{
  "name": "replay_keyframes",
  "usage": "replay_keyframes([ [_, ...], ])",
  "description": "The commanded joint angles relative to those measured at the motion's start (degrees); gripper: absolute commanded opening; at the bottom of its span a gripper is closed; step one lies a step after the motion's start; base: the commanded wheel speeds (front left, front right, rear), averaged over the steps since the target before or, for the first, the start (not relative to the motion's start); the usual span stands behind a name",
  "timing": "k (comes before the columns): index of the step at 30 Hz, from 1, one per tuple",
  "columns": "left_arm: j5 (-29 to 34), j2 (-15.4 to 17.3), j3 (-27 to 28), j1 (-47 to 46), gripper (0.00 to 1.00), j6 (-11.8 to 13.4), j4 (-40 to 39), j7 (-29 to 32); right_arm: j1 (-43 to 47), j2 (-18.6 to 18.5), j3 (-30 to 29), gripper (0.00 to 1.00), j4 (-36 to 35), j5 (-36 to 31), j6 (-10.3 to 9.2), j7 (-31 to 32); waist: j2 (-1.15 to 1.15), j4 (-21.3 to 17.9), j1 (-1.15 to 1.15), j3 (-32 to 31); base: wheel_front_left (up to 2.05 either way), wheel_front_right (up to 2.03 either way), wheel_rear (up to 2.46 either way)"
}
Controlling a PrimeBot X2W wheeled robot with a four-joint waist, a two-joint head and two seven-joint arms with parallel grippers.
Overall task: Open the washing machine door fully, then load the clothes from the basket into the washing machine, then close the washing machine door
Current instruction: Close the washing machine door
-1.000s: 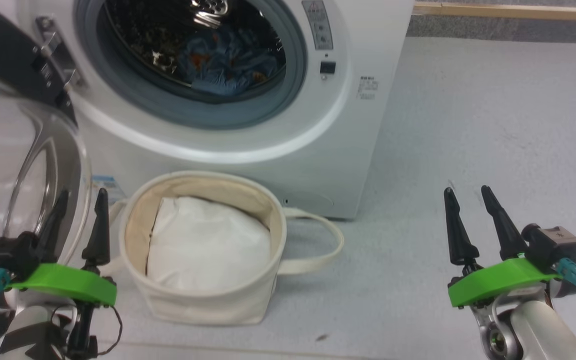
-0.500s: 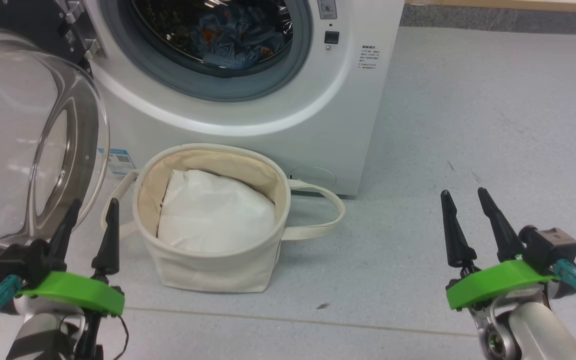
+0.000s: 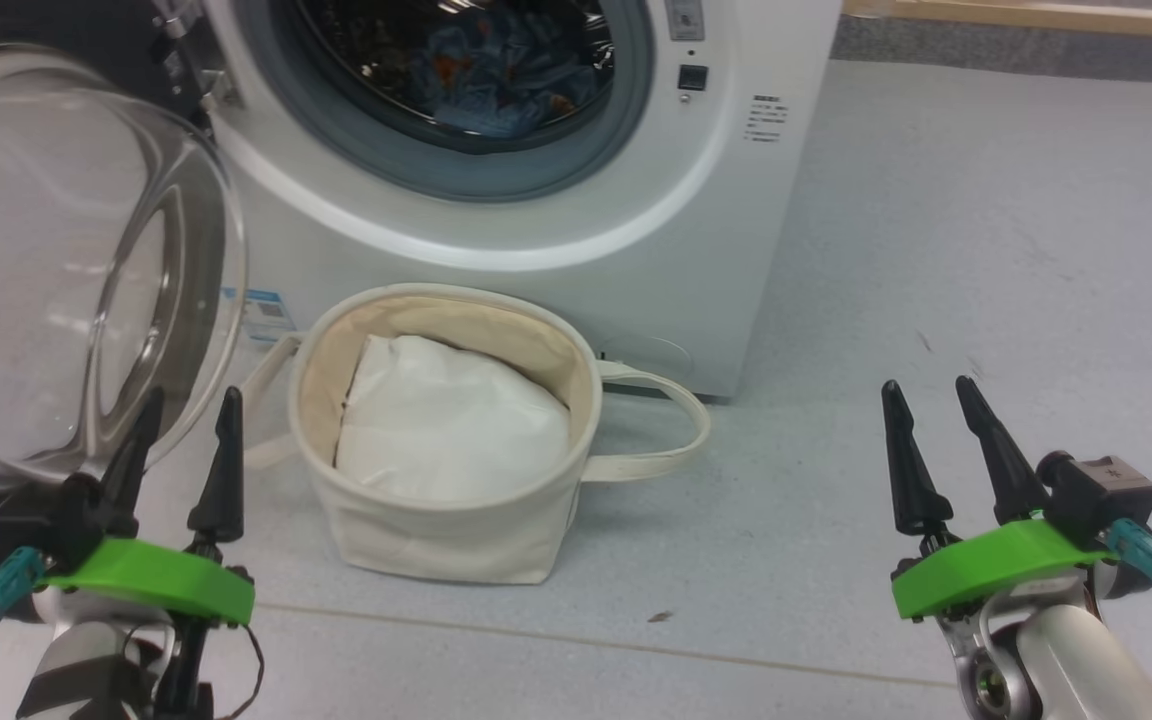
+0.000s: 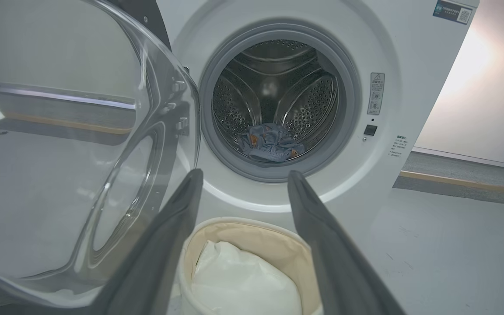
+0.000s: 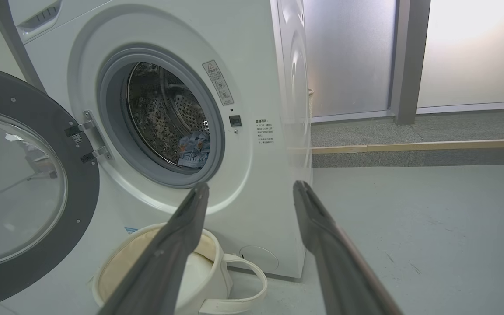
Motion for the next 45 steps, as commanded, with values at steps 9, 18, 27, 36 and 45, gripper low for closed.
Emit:
replay_keyframes([
  [9,1.04,0.52,1.97,-0.77,1.0,-0.1,-0.25,-0.35,-0.04,0.11,0.92,1.0,-1.08,0.84,0.42,-0.7,0.0,5.91,-0.01,-0.73,0.0,0.0,0.0],
  [18,4.92,-0.06,4.13,0.05,1.0,1.64,-0.89,-0.35,0.59,0.51,1.37,1.0,-0.52,1.5,0.42,-0.7,0.0,14.94,-0.01,-2.22,0.0,0.0,0.0],
  [27,6.13,-0.59,5.28,1.13,1.0,1.67,-1.29,-0.35,1.19,0.76,1.73,1.0,-0.21,2.07,0.42,-0.7,0.0,21.84,-0.01,-3.62,0.0,0.0,0.0],
  [36,6.38,-0.48,8.78,3.23,1.0,2.23,-4.63,-0.35,-3.05,0.76,5.98,1.0,1.41,2.85,0.42,-0.7,0.0,24.47,-0.01,-1.55,0.0,0.0,0.0],
  [45,6.87,-1.08,11.44,5.42,1.0,2.31,-7.24,-0.35,-6.72,0.91,9.26,1.0,3.45,4.24,0.42,-0.7,0.0,25.33,-0.01,-0.51,0.0,0.0,0.0],
])
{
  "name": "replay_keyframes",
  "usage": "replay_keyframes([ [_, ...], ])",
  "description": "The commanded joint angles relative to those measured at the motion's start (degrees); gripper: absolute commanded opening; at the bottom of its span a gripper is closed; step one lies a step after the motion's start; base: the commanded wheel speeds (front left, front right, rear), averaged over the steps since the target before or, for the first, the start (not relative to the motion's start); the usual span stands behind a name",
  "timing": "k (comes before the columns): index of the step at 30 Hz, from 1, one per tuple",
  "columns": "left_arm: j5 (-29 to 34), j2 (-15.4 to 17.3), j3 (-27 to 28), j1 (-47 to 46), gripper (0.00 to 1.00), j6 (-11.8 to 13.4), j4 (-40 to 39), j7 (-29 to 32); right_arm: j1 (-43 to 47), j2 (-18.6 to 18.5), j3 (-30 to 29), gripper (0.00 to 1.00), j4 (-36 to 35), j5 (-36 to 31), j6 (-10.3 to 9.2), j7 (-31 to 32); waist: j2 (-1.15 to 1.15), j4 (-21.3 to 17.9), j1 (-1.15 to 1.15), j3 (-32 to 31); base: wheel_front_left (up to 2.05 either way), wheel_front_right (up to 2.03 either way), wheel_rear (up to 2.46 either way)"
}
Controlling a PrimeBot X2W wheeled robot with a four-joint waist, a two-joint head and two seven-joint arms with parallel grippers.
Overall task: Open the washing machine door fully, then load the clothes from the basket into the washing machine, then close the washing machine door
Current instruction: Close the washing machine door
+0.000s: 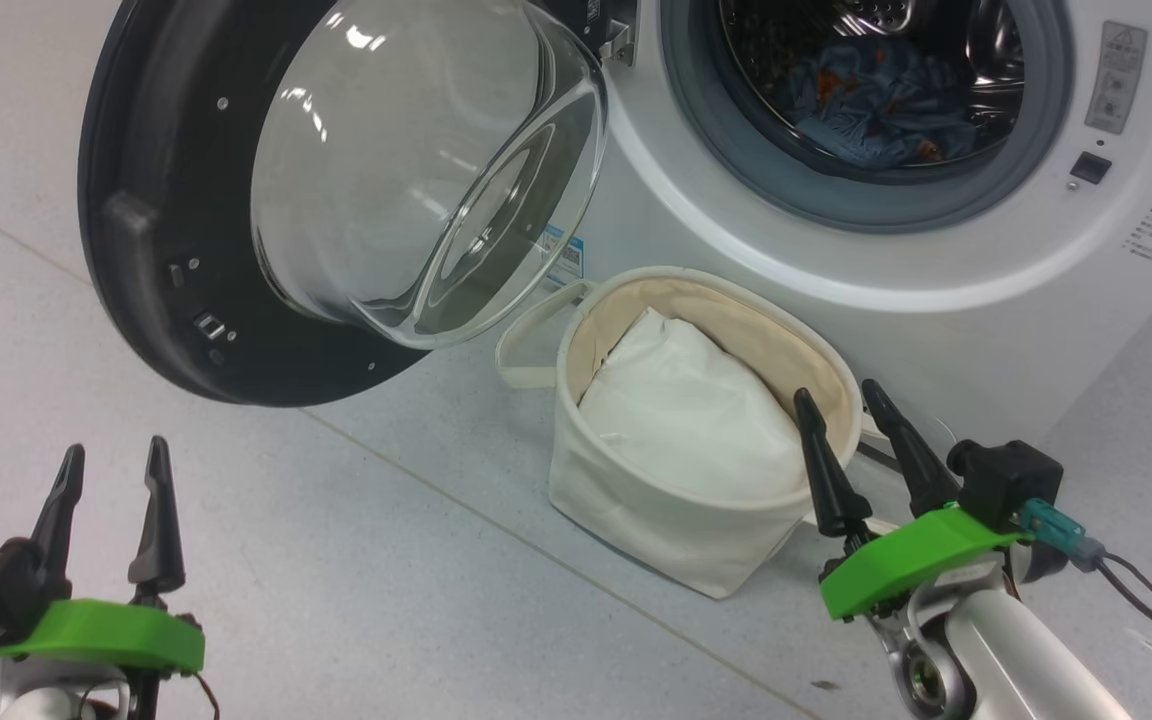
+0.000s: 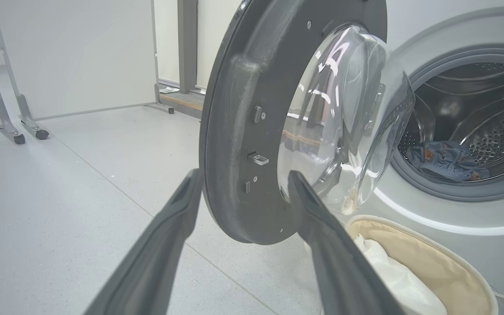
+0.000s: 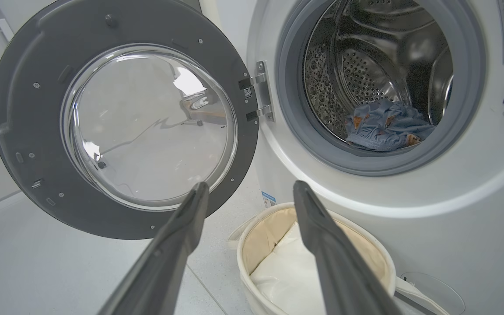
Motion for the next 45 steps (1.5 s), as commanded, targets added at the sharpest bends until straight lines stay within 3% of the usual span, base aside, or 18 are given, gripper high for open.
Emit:
replay_keyframes([
  [1,0.68,1.07,2.26,-1.35,1.0,0.18,-2.48,-0.35,-2.08,-0.49,0.89,1.0,-1.4,0.37,0.42,-0.7,0.0,0.03,0.0,0.06,0.0,0.0,0.0],
  [30,2.87,-0.03,3.54,-1.74,1.0,-0.87,-1.77,-0.35,-1.84,-0.6,0.55,1.0,-1.17,0.67,0.42,-0.7,0.0,-0.28,0.0,-0.29,0.0,0.0,0.0],
  [45,3.05,-0.42,6.25,-0.39,1.0,-0.69,-3.15,-0.35,-4.63,-0.78,3.9,1.0,-0.09,1.66,0.42,-0.7,0.0,0.35,0.0,0.45,0.0,0.0,0.0],
])
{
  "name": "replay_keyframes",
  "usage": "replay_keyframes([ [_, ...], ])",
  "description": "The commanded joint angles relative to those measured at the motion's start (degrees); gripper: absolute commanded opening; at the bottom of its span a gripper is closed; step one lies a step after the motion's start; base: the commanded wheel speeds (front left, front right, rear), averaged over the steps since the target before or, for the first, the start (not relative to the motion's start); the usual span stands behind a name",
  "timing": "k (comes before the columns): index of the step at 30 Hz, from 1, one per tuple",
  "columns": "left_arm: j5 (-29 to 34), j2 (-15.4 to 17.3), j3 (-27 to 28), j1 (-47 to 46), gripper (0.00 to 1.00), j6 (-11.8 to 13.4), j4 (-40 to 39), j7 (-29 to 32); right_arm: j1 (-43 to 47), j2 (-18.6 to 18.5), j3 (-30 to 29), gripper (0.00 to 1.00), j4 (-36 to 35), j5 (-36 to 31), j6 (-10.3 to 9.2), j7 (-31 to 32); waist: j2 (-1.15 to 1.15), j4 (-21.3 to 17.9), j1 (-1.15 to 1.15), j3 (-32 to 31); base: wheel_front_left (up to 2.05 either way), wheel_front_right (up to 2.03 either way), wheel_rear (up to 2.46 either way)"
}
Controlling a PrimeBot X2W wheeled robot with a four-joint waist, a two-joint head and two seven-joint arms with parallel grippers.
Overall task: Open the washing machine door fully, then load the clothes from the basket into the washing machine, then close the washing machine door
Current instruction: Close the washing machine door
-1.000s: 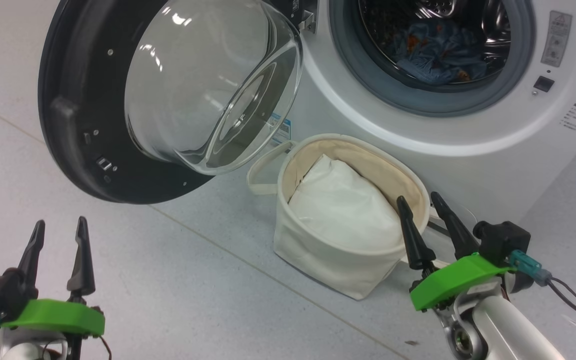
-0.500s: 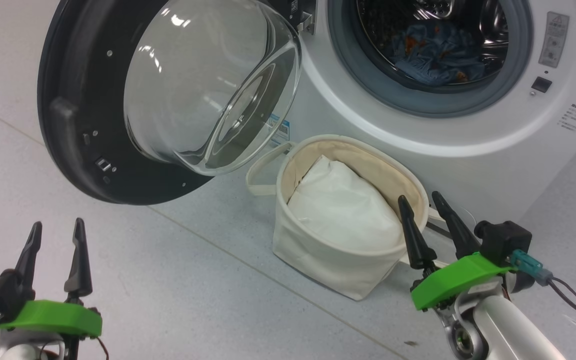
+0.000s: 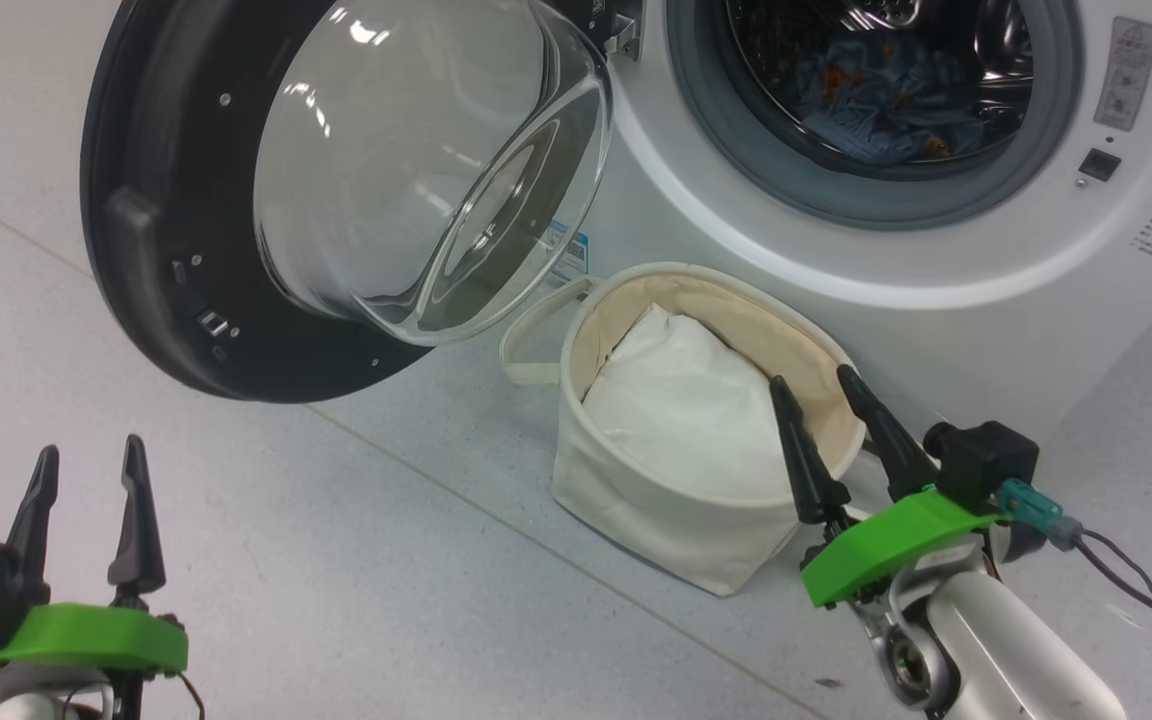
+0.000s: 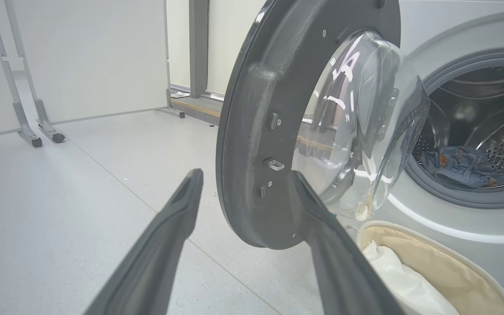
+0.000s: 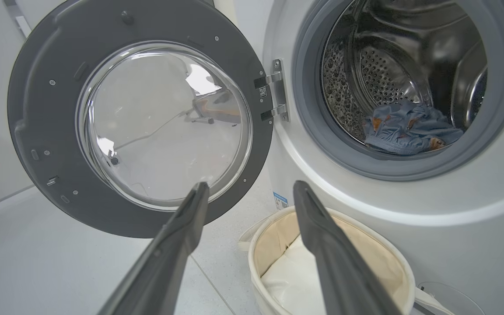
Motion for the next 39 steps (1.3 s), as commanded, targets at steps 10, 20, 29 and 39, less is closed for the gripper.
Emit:
replay_keyframes([
  [10,0.86,1.37,2.69,-0.61,0.0,-0.36,-4.23,-0.35,-2.33,-0.5,1.65,1.0,-0.81,0.92,0.42,-0.7,0.0,-0.06,0.0,-0.12,0.0,0.0,0.0],
  [20,-18.74,2.7,8.81,-7.12,0.0,-1.49,-9.01,5.67,-1.39,-0.71,0.77,1.0,-0.78,0.77,0.42,-0.7,0.0,-0.01,0.0,-0.29,0.0,0.0,0.0],
  [29,-36.07,9.09,17.75,-18.19,0.0,1.73,-2.91,19.99,-1.24,-1.2,0.34,1.0,-0.69,0.61,0.42,-0.7,0.0,-0.56,0.0,-0.61,0.0,0.0,0.0],
  [39,-47.8,13.5,22.64,-31.74,0.0,5.32,19.62,30.92,1.61,-3.41,-2.09,1.0,-1.75,-0.46,0.42,-0.7,0.0,-3.03,0.0,-1.14,0.0,0.0,0.0],
])
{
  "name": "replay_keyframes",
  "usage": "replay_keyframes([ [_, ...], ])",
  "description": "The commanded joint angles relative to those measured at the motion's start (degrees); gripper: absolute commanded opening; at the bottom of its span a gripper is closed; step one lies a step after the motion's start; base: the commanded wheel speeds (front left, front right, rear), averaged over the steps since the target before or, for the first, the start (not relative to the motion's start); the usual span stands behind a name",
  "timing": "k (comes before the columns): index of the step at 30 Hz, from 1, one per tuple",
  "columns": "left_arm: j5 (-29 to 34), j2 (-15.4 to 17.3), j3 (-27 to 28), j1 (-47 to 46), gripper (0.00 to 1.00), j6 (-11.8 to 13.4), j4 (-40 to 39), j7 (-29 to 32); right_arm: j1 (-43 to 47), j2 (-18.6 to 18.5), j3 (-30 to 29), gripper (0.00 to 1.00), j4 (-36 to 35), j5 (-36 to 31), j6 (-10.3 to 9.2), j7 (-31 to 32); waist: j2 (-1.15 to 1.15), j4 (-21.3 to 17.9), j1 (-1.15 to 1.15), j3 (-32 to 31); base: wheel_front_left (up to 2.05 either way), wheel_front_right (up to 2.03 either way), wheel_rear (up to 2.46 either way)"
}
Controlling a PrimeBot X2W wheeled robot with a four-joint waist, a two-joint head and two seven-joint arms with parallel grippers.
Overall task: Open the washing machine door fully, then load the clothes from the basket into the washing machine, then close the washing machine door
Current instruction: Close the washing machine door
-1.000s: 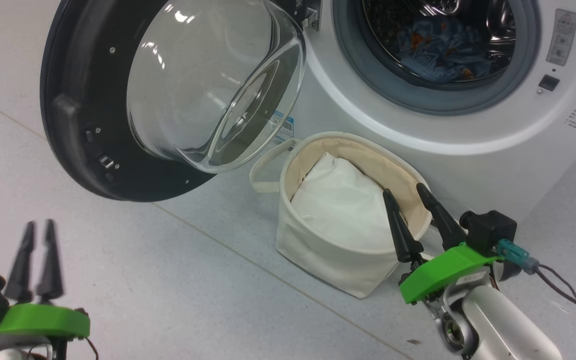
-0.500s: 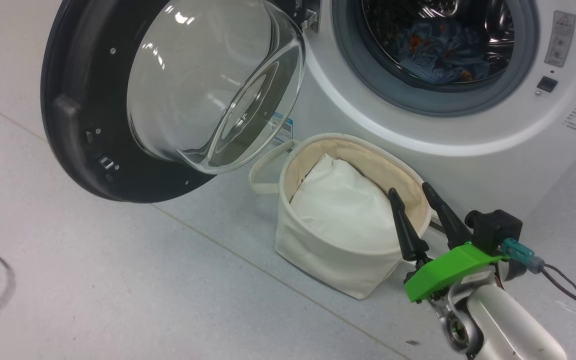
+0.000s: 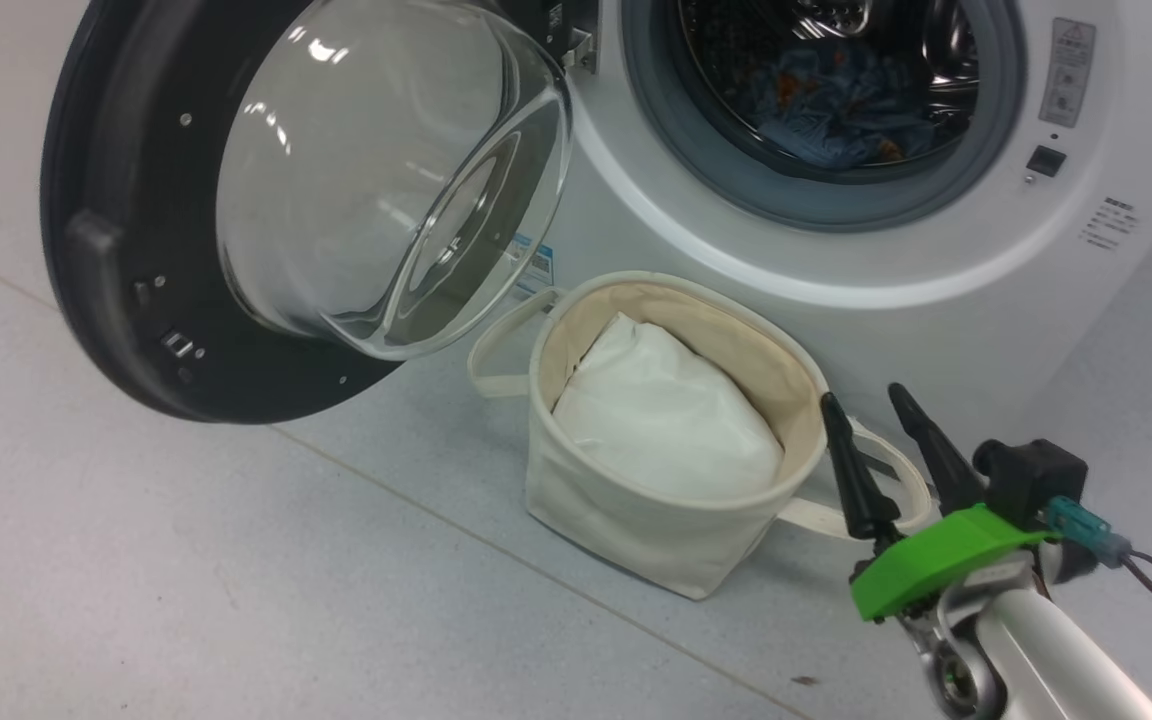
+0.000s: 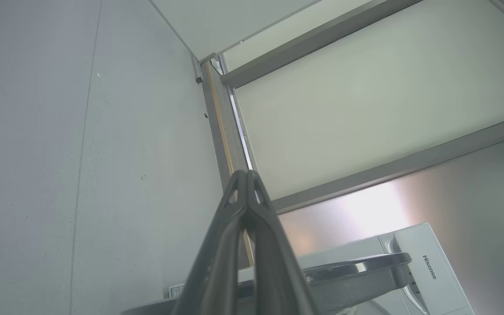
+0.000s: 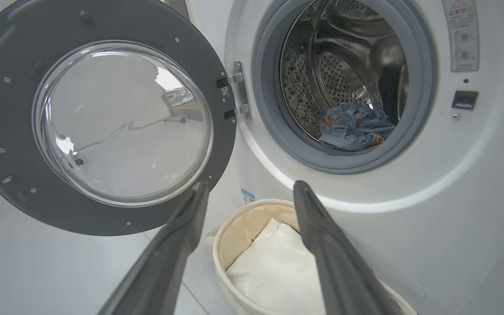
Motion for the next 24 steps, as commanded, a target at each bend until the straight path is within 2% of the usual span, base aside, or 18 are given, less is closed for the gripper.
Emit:
replay_keyframes([
  [1,-0.37,3.53,0.5,-2.41,0.0,-0.28,-0.94,0.85,-0.36,-0.94,-0.05,1.0,-2.07,-0.71,0.42,-0.7,0.0,-0.41,0.0,0.09,0.0,0.0,0.0],
  [10,-1.54,5.31,-1.41,-7.81,0.0,-3.13,9.27,4.22,2.32,-2.18,-3.14,1.0,-4.04,-2.63,0.42,-0.7,0.0,-2.93,0.0,2.71,0.0,0.0,0.0],
  [17,-1.93,4.56,-3.35,-11.09,0.0,-5.63,13.26,4.65,0.73,-2.2,-2.63,1.0,-4.36,-3.3,0.42,-0.7,0.0,-4.37,0.0,5.01,0.0,0.0,0.0],
  [24,-3.65,3.55,-4.54,-13.8,0.0,-6.77,16.0,5.78,-0.65,-1.13,-2.36,1.0,-4.04,-3.61,0.42,-0.7,0.0,-5.03,0.0,6.89,0.0,0.0,0.0],
])
